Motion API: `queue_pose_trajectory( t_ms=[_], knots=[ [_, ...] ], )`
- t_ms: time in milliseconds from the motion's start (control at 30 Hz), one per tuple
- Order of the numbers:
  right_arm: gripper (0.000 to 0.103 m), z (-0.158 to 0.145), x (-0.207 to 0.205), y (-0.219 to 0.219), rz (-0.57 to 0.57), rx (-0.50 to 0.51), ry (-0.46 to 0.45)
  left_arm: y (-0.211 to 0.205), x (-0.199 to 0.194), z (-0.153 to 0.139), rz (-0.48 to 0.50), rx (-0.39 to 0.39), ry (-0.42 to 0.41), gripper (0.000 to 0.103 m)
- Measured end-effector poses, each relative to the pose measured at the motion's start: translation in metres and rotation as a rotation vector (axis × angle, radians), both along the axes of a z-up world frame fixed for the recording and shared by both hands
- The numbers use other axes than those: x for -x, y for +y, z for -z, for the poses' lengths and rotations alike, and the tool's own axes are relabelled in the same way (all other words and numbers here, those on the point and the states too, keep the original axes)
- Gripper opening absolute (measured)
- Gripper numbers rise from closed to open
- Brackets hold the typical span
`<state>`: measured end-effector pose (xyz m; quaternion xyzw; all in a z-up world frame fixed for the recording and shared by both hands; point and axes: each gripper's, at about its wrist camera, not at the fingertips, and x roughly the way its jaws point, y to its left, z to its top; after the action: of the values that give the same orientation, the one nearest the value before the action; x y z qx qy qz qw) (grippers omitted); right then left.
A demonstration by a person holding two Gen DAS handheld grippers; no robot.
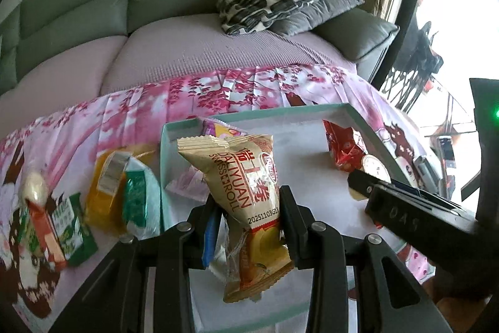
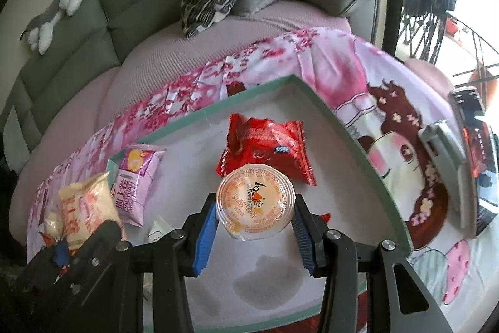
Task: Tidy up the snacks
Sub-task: 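Carry the yellow packet and jelly cup over the tray with both grippers, then open both grippers to drop the yellow packet and jelly cup into the tray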
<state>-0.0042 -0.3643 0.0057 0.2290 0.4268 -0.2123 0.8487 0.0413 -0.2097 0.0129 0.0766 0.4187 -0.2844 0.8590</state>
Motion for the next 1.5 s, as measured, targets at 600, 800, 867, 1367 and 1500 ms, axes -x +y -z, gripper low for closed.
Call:
queue_pose_trajectory(
  t_ms=[600,800,867,1367,1500],
  knots=[
    [0.049,0.002,0.001,-0.014,0.039,-0.019,0.003,-0.030,-0.028,0.016,0.031,-0.017,0.048,0.038],
    [0.049,0.000,0.003,-0.015,0.040,-0.015,0.002,-0.035,-0.023,0.015,0.047,-0.050,0.026,0.052],
    [0.049,0.001,0.003,-0.017,0.042,-0.018,0.004,-0.033,-0.023,0.012,0.046,-0.050,0.021,0.055],
    [0.062,-0.003,0.007,-0.019,0.047,0.003,0.030,0.020,-0.046,-0.008,-0.185,-0.112,0.104,0.069],
    [0.069,-0.005,0.007,-0.016,0.036,0.020,0.034,0.032,-0.051,-0.007,-0.240,-0.119,0.131,0.076]
  ],
)
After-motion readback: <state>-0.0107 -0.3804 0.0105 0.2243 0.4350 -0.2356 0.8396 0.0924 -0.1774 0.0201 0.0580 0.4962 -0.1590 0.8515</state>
